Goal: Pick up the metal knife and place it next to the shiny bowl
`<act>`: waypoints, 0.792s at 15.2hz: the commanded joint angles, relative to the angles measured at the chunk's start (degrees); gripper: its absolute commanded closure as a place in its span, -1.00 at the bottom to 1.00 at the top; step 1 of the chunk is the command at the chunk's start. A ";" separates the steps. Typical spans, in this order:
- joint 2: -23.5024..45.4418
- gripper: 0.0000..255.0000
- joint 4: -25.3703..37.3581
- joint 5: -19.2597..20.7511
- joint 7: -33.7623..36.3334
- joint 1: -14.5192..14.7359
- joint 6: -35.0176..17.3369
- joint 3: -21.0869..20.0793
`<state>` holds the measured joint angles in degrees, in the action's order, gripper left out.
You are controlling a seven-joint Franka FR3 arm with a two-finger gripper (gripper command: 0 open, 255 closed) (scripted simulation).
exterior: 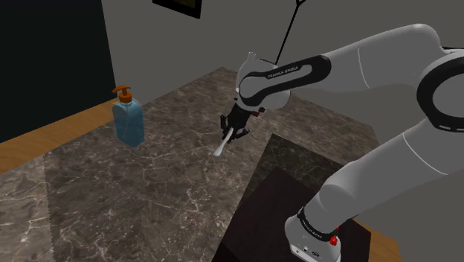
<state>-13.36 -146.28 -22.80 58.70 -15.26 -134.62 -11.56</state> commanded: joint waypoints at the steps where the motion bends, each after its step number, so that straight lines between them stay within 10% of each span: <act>1: -1.18 1.00 0.52 0.34 0.53 -0.08 1.71 0.06; 12: -6.12 1.00 5.01 2.15 2.96 -0.66 10.96 0.70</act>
<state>-19.03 -141.91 -20.82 61.24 -15.92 -124.71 -10.82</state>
